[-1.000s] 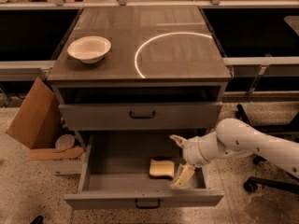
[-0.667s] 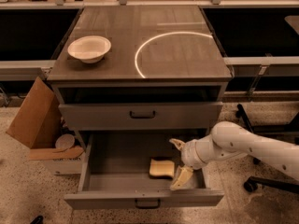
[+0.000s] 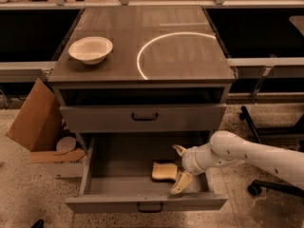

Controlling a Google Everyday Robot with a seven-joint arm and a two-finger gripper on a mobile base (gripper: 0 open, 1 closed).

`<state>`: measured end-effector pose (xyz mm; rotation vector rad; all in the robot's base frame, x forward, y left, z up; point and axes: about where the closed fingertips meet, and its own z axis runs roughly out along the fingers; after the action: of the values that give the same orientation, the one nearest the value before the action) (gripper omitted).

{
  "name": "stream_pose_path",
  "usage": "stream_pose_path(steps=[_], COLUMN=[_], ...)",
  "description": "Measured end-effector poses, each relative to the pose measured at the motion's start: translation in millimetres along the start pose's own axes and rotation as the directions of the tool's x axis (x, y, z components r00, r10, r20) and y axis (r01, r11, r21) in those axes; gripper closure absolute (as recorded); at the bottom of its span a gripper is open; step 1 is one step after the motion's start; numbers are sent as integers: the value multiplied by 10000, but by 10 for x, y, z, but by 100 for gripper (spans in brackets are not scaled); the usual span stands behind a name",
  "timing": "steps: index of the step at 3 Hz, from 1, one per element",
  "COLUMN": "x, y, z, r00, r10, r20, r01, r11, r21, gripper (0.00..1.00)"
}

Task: Pick sponge from middle drawer and place on counter

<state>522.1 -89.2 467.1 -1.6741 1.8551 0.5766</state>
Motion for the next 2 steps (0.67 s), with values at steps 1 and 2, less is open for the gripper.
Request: stream_pose_path(steps=[1, 2], x=[120, 196], y=[-161, -329], z=[127, 189], r00=[9998, 9994], r10=[203, 339], r20=[-23, 83], r01=[-202, -345], r11=[9986, 9953], r21=[484, 904], gripper=[0, 0])
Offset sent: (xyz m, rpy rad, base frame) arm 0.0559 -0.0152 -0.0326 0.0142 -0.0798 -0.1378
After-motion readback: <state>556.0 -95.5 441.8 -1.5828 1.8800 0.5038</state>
